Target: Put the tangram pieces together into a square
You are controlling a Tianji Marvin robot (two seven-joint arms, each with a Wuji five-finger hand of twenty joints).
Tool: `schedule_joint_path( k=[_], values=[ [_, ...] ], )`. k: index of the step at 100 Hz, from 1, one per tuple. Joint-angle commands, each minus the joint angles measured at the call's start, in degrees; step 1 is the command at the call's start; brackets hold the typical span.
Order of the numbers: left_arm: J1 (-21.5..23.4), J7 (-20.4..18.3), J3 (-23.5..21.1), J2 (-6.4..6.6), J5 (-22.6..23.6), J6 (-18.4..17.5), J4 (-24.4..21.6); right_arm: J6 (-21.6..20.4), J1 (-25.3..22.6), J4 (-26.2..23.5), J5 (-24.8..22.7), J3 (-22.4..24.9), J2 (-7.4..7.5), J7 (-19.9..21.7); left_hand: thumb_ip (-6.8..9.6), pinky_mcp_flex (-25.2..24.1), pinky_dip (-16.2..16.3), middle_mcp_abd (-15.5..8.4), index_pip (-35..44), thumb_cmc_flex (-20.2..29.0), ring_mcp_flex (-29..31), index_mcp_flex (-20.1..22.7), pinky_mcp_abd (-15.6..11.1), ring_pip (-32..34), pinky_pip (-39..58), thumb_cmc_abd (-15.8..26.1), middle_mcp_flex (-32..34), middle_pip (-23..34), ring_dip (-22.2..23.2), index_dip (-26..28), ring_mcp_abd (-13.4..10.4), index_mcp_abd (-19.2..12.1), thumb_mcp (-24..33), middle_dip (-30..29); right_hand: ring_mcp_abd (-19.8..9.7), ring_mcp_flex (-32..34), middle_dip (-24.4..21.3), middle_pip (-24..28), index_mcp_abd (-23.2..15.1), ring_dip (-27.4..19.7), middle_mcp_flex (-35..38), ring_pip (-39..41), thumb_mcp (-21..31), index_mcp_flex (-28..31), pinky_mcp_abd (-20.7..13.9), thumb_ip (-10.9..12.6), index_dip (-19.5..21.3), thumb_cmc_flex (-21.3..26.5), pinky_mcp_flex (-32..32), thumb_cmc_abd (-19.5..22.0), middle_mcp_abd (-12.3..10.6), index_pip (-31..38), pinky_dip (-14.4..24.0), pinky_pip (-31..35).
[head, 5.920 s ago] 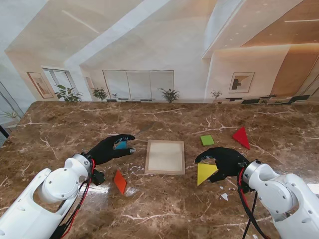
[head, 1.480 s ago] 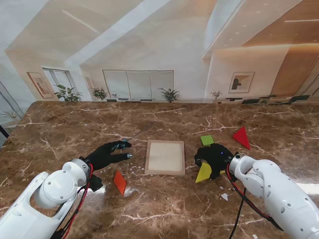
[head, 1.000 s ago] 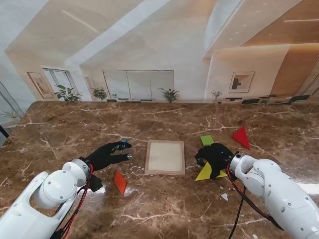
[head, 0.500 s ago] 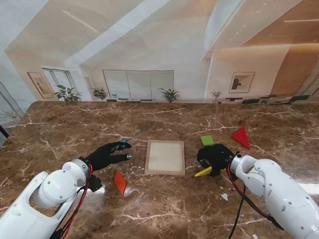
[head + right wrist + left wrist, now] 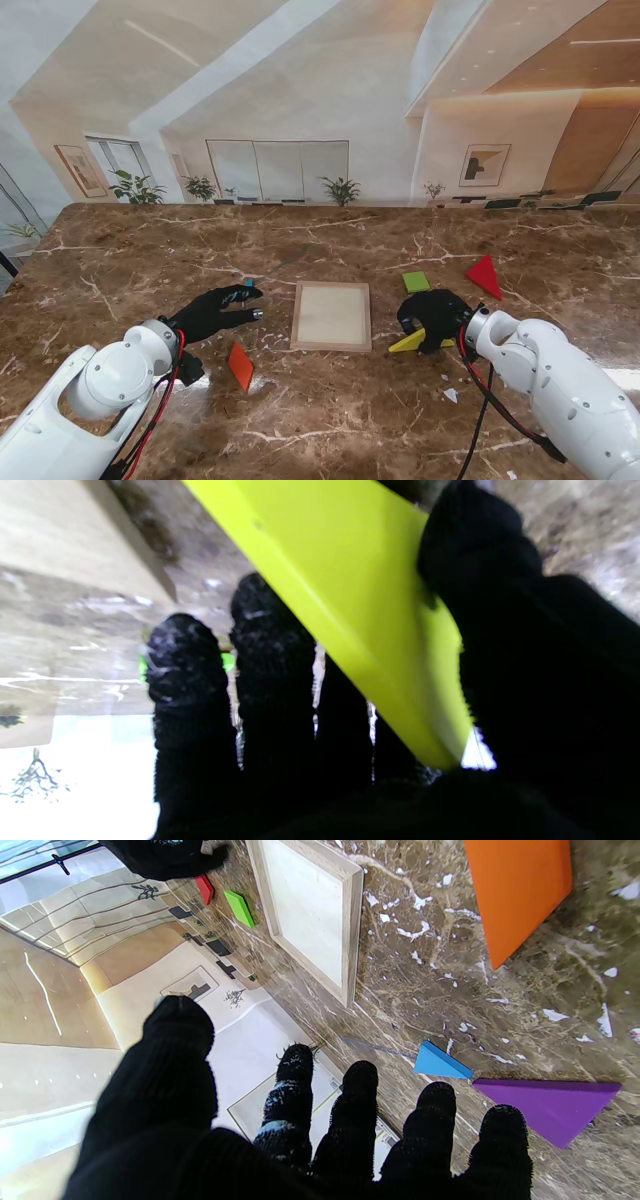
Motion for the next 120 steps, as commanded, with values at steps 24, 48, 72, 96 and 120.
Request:
schedule_joint_path(
  k=[24, 48, 72, 96, 120],
  values=[
    [0.32, 1.0, -0.34, -0.3, -0.51, -1.31, 1.25, -0.82, -0.5, 0.12, 3.92, 1.77, -0.44, 5.02, 0.76, -0.34, 1.51, -1.56, -0.57, -1.71, 0.31, 0.43, -0.82, -0.6, -1.32, 1.1, 0.44, -0.29, -0.37, -1.31, -0.98, -0.9, 0.11, -0.33, -2.42, 3.44, 3.9, 10.29, -1.86, 1.96, 21.66, 2.58, 5.34, 5.7, -1.66, 1.43, -3.35, 3.12, 3.76, -0.23, 2.83, 2.27, -1.09, 0.11],
    [-0.1, 1.17, -0.08, -0.39, -0.9, -1.51, 1.84, -0.63, -2.6, -5.08, 8.21, 5.58, -0.9, 9.52, 0.72, -0.36, 1.54, -1.7, -0.61, -1.75, 0.34, 0.44, -0.87, -0.59, -1.3, 1.18, 0.49, -0.28, -0.37, -1.32, -1.1, -0.99, 0.11, -0.32, -2.44, 3.4, 3.87, 10.6, -1.73, 2.48, 21.99, 3.25, 6.09, 6.01, -1.78, 1.18, -4.64, 3.11, 4.25, -0.89, 2.59, 3.03, -1.18, 0.02],
    [-0.3, 1.42, 0.01, -0.45, -0.95, -1.74, 2.12, -1.1, -2.25, -7.78, 9.87, 7.67, -0.99, 11.69, 0.72, -0.37, 1.57, -1.53, -0.61, -1.74, 0.32, 0.43, -0.86, -0.6, -1.3, 1.2, 0.48, -0.29, -0.37, -1.31, -1.12, -0.95, 0.1, -0.32, -2.74, 3.44, 3.86, 10.7, -1.58, 2.68, 22.09, 3.57, 6.07, 6.14, -1.97, 1.12, -4.99, 3.33, 4.51, -1.26, 2.76, 3.2, -1.13, 0.11],
    [-0.31, 1.6, -0.38, -0.48, -0.94, -2.4, 2.47, -0.09, -1.0, -11.62, 12.86, 8.96, -0.8, 16.65, 0.73, -0.39, 1.58, -1.54, -0.66, -1.63, 0.31, 0.44, -0.8, -0.6, -1.31, 1.24, 0.45, -0.33, -0.36, -1.33, -1.11, -0.93, 0.08, -0.33, -2.29, 3.44, 3.82, 10.7, -1.21, 2.87, 22.03, 3.9, 5.91, 6.19, -1.47, 1.16, -5.25, 3.4, 4.27, -1.1, 3.08, 3.29, -1.1, -0.04],
    [-0.39, 2.36, -0.73, -0.64, -1.04, -3.77, 2.9, 3.22, 1.12, -16.75, 17.9, 9.91, -0.22, 24.63, 0.73, -0.44, 1.58, -1.54, -0.71, -1.59, 0.18, 0.45, -0.93, -0.67, -1.33, 1.2, 0.44, -0.35, -0.39, -1.35, -1.12, -0.87, 0.06, -0.33, -2.03, 3.47, 3.8, 10.76, -0.8, 3.19, 22.13, 4.65, 5.82, 6.15, -0.74, 1.19, -5.28, 3.23, 4.41, -0.87, 3.39, 3.3, -0.84, 0.23]
  ],
)
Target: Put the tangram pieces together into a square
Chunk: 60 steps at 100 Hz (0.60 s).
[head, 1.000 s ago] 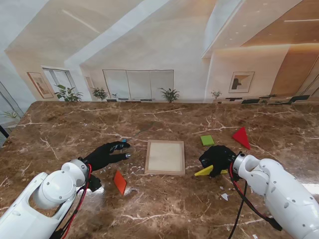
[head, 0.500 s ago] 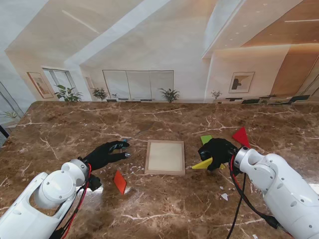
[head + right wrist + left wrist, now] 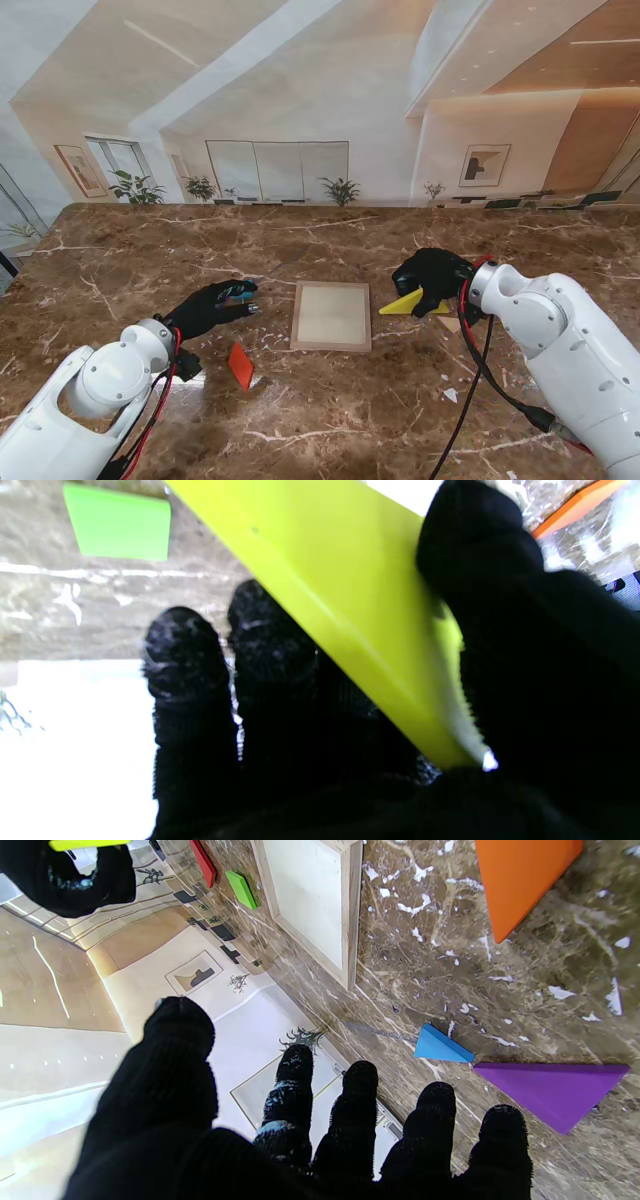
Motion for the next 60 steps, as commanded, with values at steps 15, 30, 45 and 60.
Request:
schedule_joint_path(
  k=[15, 30, 45, 60],
  values=[
    [0.27, 0.84, -0.29, -0.28, -0.03, -1.04, 0.57, 2.9, 2.43, -4.22, 3.42, 0.44, 0.48, 4.11, 0.73, -0.53, 1.56, -1.51, -0.74, -1.57, 0.13, 0.48, -0.92, -0.69, -1.38, 0.89, 0.47, -0.38, -0.41, -1.35, -1.22, -0.83, 0.0, -0.34, -1.92, 2.81, 0.59, 1.19, -1.84, 1.38, 3.61, 3.36, 4.94, 3.8, 1.2, 1.26, -0.04, 2.95, 1.41, 1.1, 1.22, 3.36, -0.09, 1.49],
    [0.28, 1.22, -0.32, -0.35, 0.09, -1.38, 0.83, 5.12, 3.66, -6.96, 5.25, -0.41, 0.51, 6.21, 0.72, -0.58, 1.56, -1.57, -0.75, -1.55, 0.11, 0.5, -0.99, -0.69, -1.4, 0.95, 0.49, -0.39, -0.41, -1.35, -1.13, -0.89, -0.04, -0.33, -2.36, 2.86, 0.66, 1.24, -1.75, 1.51, 3.56, 3.78, 5.01, 3.53, 1.05, 1.25, 0.15, 2.55, 1.72, 1.49, 1.09, 3.33, 0.07, 1.76],
    [0.47, 1.68, -0.64, -0.45, 0.13, -1.4, 0.76, 7.47, 5.52, -8.72, 7.18, -1.99, 0.5, 8.18, 0.74, -0.66, 1.55, -1.54, -0.77, -1.5, 0.04, 0.47, -1.03, -0.73, -1.43, 0.96, 0.47, -0.42, -0.42, -1.35, -1.17, -0.93, -0.04, -0.34, -2.49, 2.84, 0.85, 1.42, -1.74, 1.64, 3.61, 4.17, 5.12, 3.5, 1.06, 1.16, 0.28, 2.19, 1.91, 1.53, 1.01, 3.28, 0.15, 1.92],
    [0.05, 2.3, -0.7, -0.61, 0.01, -1.95, 1.34, 9.16, 7.51, -9.83, 7.63, -4.34, 0.45, 9.29, 0.74, -0.81, 1.51, -1.54, -0.78, -1.48, -0.06, 0.54, -1.17, -0.77, -1.5, 0.94, 0.48, -0.45, -0.44, -1.34, -1.31, -0.85, -0.09, -0.35, -2.71, 2.82, 0.86, 1.4, -1.59, 1.66, 3.51, 4.35, 5.2, 3.16, 1.03, 1.1, 0.53, 1.7, 2.03, 2.06, 1.02, 3.27, 0.22, 2.07]
  ],
)
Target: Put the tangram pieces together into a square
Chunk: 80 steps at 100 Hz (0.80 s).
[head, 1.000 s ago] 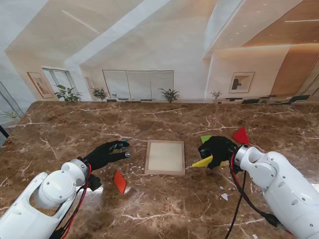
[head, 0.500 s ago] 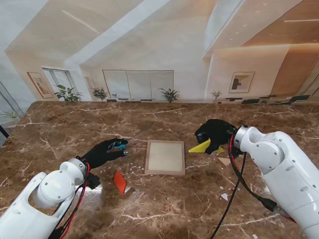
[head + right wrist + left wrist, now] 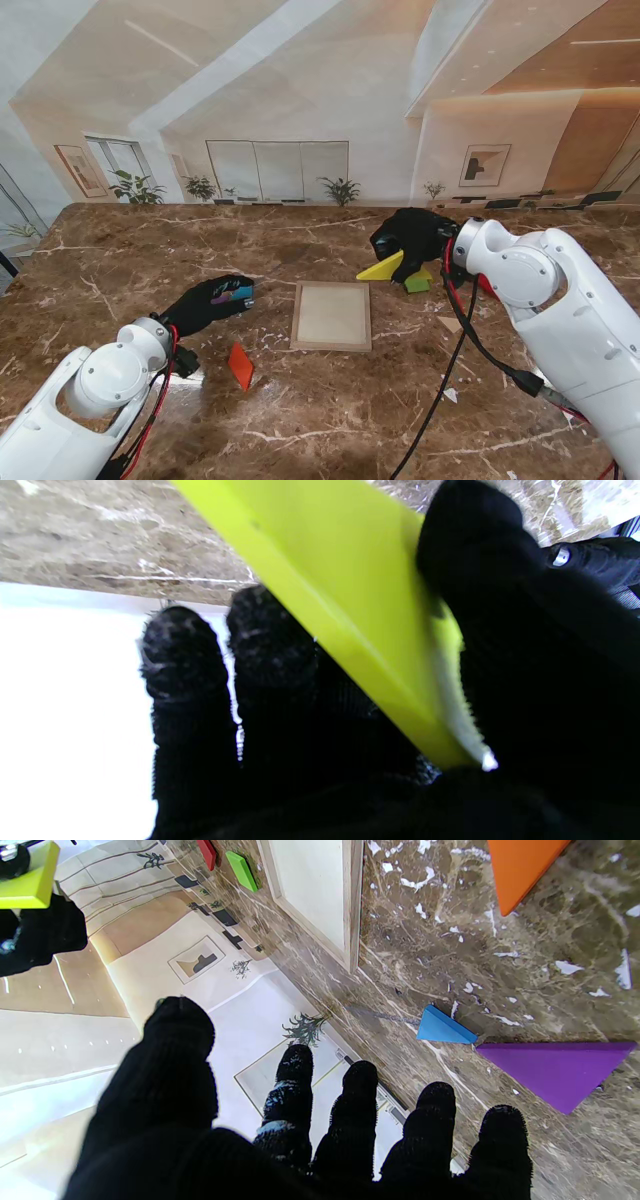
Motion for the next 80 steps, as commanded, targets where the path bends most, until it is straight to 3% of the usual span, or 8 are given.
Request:
schedule_joint_path(
  k=[1, 22, 80],
  values=[
    [-0.11, 0.49, 0.11, -0.22, -0.06, -0.55, 0.82, 0.95, 0.79, -1.3, -0.26, -0.62, -0.29, 1.09, 0.75, -0.82, 1.51, -1.45, -0.78, -1.43, -0.05, 0.54, -1.19, -0.77, -1.51, 0.92, 0.46, -0.46, -0.44, -1.34, -1.23, -0.81, -0.07, -0.35, -2.72, 2.82, 0.79, 1.35, -1.81, 0.93, 3.49, 2.72, 5.18, 3.11, 0.66, 1.09, 0.57, 1.65, 1.43, 2.1, 0.92, 3.26, 0.23, 2.07],
    [-1.33, 0.14, 0.67, -0.2, -0.29, -0.33, 1.84, 3.73, 3.9, -0.74, 0.1, -6.23, -0.89, 0.32, 0.75, -0.89, 1.48, -1.56, -0.84, -1.51, -0.12, 0.55, -1.21, -0.81, -1.55, 0.94, 0.47, -0.49, -0.46, -1.35, -1.25, -0.86, -0.18, -0.35, -2.92, 2.83, 0.89, 1.33, -1.64, 0.92, 3.32, 2.89, 5.29, 2.67, 0.56, 1.09, 1.06, 1.24, 1.55, 2.7, 0.85, 3.22, 0.29, 2.23],
    [-5.4, -0.51, 3.45, -0.22, -0.5, -0.84, 4.54, 7.85, 13.26, 8.76, -1.28, -22.73, -2.5, -3.24, 0.76, -0.91, 1.46, -1.55, -0.87, -1.37, -0.27, 0.54, -1.39, -0.86, -1.54, 1.17, 0.42, -0.49, -0.48, -1.32, -1.48, -0.91, -0.32, -0.33, -3.43, 2.87, 1.24, 1.24, -1.6, 0.65, 2.92, 2.84, 5.35, 0.88, 0.23, 1.15, 2.68, 0.22, 1.45, 4.32, 0.54, 3.46, 0.27, 2.33]
  ],
)
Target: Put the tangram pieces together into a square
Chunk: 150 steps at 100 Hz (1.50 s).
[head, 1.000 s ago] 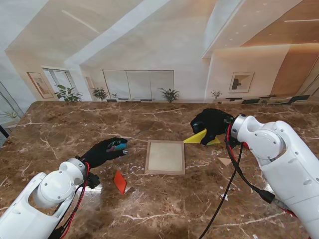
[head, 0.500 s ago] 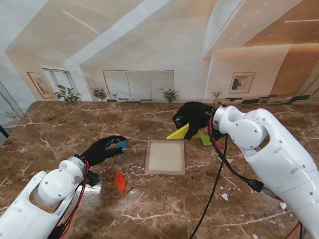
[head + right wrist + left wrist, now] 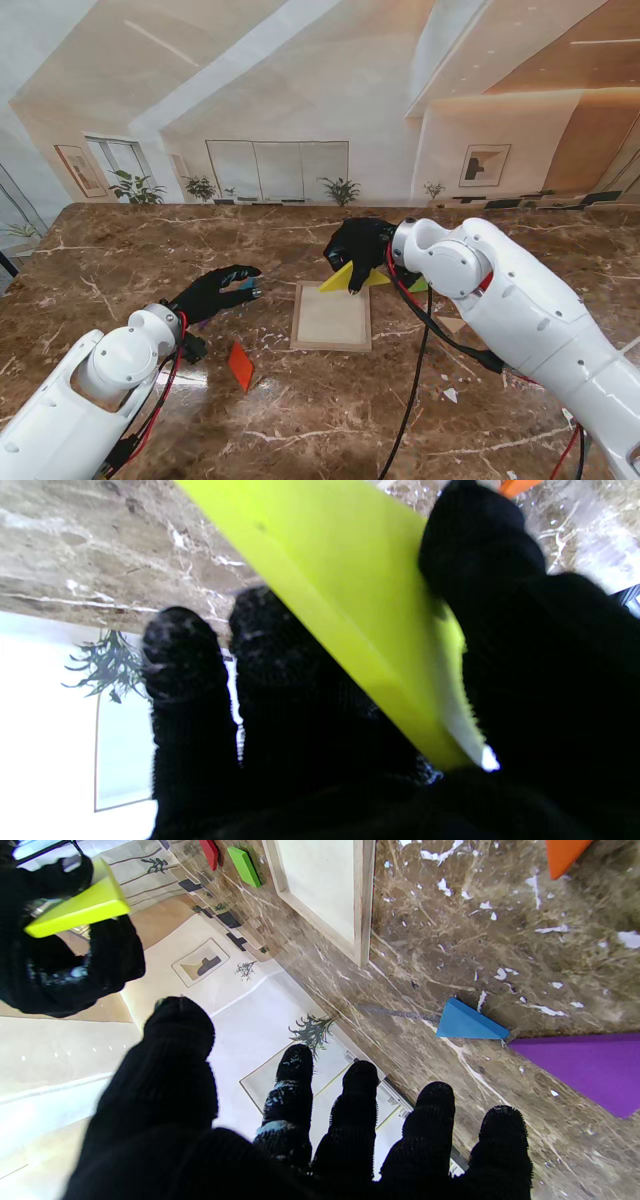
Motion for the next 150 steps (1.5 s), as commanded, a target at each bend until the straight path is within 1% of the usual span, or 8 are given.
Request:
schedule_joint_path(
  k=[1, 26, 55, 67, 89, 121, 137, 150],
  values=[
    [0.23, -0.35, 0.09, -0.03, 0.02, -0.14, 0.2, 0.41, 0.03, 1.35, 0.19, -0.9, -0.82, 0.39, 0.76, -0.66, 1.46, -1.55, -0.84, -1.37, -0.3, 0.52, -1.36, -0.87, -1.54, 1.2, 0.41, -0.49, -0.49, -1.31, -1.1, -0.92, -0.32, -0.33, -2.88, 2.87, 0.64, 1.22, -1.61, 0.52, 2.92, 2.61, 5.03, 1.04, 0.21, 1.16, 1.9, 0.83, 1.27, 3.7, 0.55, 3.46, 0.27, 2.32],
    [0.84, -0.55, -0.59, 0.09, 0.37, -0.57, -0.36, 1.2, 2.79, 4.89, 1.76, -7.35, -1.96, -2.03, 0.77, -0.59, 1.5, -1.55, -0.85, -1.36, -0.29, 0.5, -1.21, -0.86, -1.48, 1.33, 0.39, -0.51, -0.49, -1.31, -1.11, -0.82, -0.43, -0.34, -2.79, 2.85, 0.69, 1.17, -1.72, 0.43, 2.93, 2.63, 5.08, 0.91, 0.09, 1.17, 2.0, 0.79, 1.06, 3.83, 0.55, 3.61, 0.28, 2.32],
    [1.79, 0.0, -1.49, 0.02, 0.34, -1.31, -0.35, 2.47, 6.0, 9.13, 5.29, -14.89, -4.04, -4.86, 0.79, -0.62, 1.51, -1.55, -0.85, -1.3, -0.34, 0.54, -1.24, -0.87, -1.49, 1.31, 0.41, -0.53, -0.51, -1.3, -1.14, -0.88, -0.55, -0.36, -2.36, 2.79, 1.14, 1.24, -2.0, 0.1, 2.46, 2.2, 4.98, 0.57, -0.21, 1.21, 2.04, 0.82, -0.29, 4.08, 0.28, 3.72, 0.63, 2.77],
    [1.92, 0.26, -1.71, -0.02, 0.45, -1.47, -0.29, 3.35, 5.58, 7.44, 5.88, -15.07, -3.77, -3.69, 0.8, -0.67, 1.5, -1.5, -0.88, -1.26, -0.35, 0.51, -1.19, -0.88, -1.52, 1.29, 0.41, -0.54, -0.52, -1.31, -1.17, -0.82, -0.55, -0.36, -2.12, 2.77, 1.33, 1.24, -2.16, -0.03, 2.21, 2.04, 4.92, 0.4, -0.3, 1.28, 2.02, 0.82, -0.96, 4.36, 0.16, 3.78, 0.75, 2.91],
    [1.43, 0.57, -1.23, -0.11, 0.38, -1.81, 0.26, 4.24, 5.73, 6.71, 7.4, -16.75, -3.83, -2.54, 0.8, -0.64, 1.5, -1.54, -0.87, -1.27, -0.37, 0.51, -1.22, -0.89, -1.5, 1.35, 0.44, -0.52, -0.52, -1.3, -1.2, -0.96, -0.6, -0.35, -1.42, 2.77, 1.64, 1.18, -2.2, -0.37, 1.83, 1.73, 4.6, 0.06, -0.24, 1.38, 2.03, 0.82, -2.58, 4.75, 0.05, 3.92, 1.23, 3.72],
    [1.32, 0.79, -1.22, -0.2, 0.08, -1.95, 0.62, 4.05, 5.71, 8.43, 7.27, -19.37, -4.48, -4.19, 0.81, -0.62, 1.53, -1.45, -0.85, -1.17, -0.35, 0.61, -1.25, -0.87, -1.48, 1.37, 0.4, -0.54, -0.52, -1.29, -1.2, -0.83, -0.64, -0.35, -0.62, 2.64, 2.36, 1.42, -2.63, -0.9, 1.38, 1.35, 4.57, -0.16, -0.09, 1.39, 1.99, 0.69, -4.82, 4.67, -0.24, 4.28, 1.71, 4.52],
    [1.44, 1.01, -1.41, -0.25, -0.01, -2.07, 0.6, 4.14, 5.73, 9.79, 8.11, -20.34, -5.22, -5.44, 0.81, -0.6, 1.54, -1.54, -0.86, -1.17, -0.32, 0.59, -1.2, -0.87, -1.47, 1.44, 0.45, -0.53, -0.51, -1.29, -1.21, -0.92, -0.67, -0.35, -0.14, 2.55, 2.86, 1.74, -3.01, -2.15, 1.17, -0.84, 4.72, -0.24, -0.57, 1.31, 1.78, 0.51, -6.55, 4.6, -0.49, 4.5, 1.31, 3.38],
    [1.53, 1.13, -1.62, -0.28, -0.07, -2.12, 0.67, 3.99, 6.17, 10.62, 8.98, -21.33, -5.55, -5.45, 0.81, -0.67, 1.53, -1.43, -0.86, -1.1, -0.37, 0.62, -1.28, -0.89, -1.5, 1.49, 0.41, -0.55, -0.52, -1.29, -1.14, -0.84, -0.69, -0.35, 0.16, 2.46, 3.05, 1.82, -3.4, -3.47, 0.97, -3.8, 4.73, -0.35, -0.86, 1.24, 1.57, 0.36, -7.8, 4.66, -0.73, 4.64, 0.76, 2.16]
  ],
)
